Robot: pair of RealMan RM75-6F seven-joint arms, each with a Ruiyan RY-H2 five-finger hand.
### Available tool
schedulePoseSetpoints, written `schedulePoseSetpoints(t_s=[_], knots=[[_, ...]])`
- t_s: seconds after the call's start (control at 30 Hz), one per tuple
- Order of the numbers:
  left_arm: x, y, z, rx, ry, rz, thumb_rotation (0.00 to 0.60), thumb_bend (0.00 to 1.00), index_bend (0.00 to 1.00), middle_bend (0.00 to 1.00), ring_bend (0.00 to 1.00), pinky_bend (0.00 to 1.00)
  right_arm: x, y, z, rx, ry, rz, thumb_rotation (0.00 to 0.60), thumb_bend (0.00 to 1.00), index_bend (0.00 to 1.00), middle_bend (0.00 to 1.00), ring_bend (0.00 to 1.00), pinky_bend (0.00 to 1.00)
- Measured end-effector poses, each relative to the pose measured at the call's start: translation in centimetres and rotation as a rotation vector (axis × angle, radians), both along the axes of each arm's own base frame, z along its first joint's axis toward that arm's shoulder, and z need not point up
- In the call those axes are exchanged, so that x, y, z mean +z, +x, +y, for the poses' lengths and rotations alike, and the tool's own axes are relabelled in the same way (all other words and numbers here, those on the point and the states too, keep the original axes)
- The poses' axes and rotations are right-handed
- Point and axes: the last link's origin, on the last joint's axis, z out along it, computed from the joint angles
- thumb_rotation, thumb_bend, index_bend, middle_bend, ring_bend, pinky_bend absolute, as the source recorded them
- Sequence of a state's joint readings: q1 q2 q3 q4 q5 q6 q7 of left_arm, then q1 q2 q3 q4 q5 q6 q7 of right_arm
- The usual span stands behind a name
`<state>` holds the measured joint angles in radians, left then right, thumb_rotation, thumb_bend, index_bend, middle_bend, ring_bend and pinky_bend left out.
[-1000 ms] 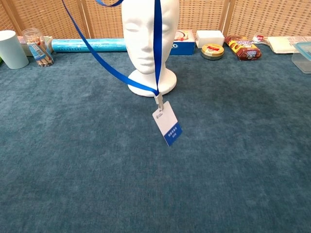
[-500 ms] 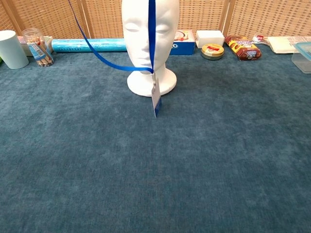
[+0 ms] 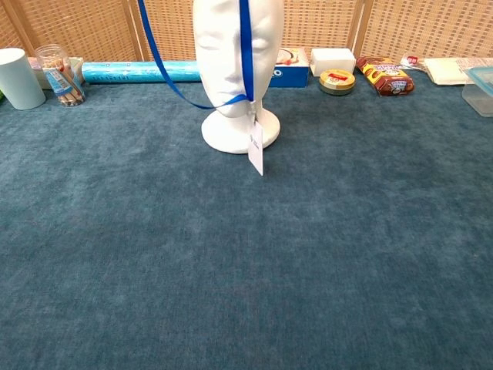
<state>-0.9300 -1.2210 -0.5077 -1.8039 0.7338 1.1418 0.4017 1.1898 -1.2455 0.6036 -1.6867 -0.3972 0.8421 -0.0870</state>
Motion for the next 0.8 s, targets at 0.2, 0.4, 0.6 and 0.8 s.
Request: schedulePoseSetpoints(t_s=[0.2,0.4,0.6,0.8], knots=[[-0.2,0.4,0.8,0.008,-0.011,-0.015,0.600,0.51,0.60,1.00,1.00,1.00,0.4,-0.8,-0.9,-0.031,-0.013,-0.006,0.600,0.50,0.63,1.00,1.00,1.00],[-0.4,0.5,1.7,0.025,-0.012,-0.022,0.600,0.51,0.60,1.00,1.00,1.00,0.9,-1.6,-2.0,-0.063,-0.031,-0.004,0.600,0.51,0.63,1.00,1.00,1.00],[-0.6,0.1,2.8,0.055,-0.006,-0.033,0.600,0.51,0.60,1.00,1.00,1.00,1.7,-2.7,-3.0,-0.105,-0.055,-0.010,0.600,0.51,0.63,1.00,1.00,1.00],[-0.8,-0.6,4.0,0.100,-0.008,-0.050,0.600,0.51,0.60,1.00,1.00,1.00,2.6,-3.8,-3.7,-0.142,-0.076,-0.009,0.600,0.51,0.63,1.00,1.00,1.00]])
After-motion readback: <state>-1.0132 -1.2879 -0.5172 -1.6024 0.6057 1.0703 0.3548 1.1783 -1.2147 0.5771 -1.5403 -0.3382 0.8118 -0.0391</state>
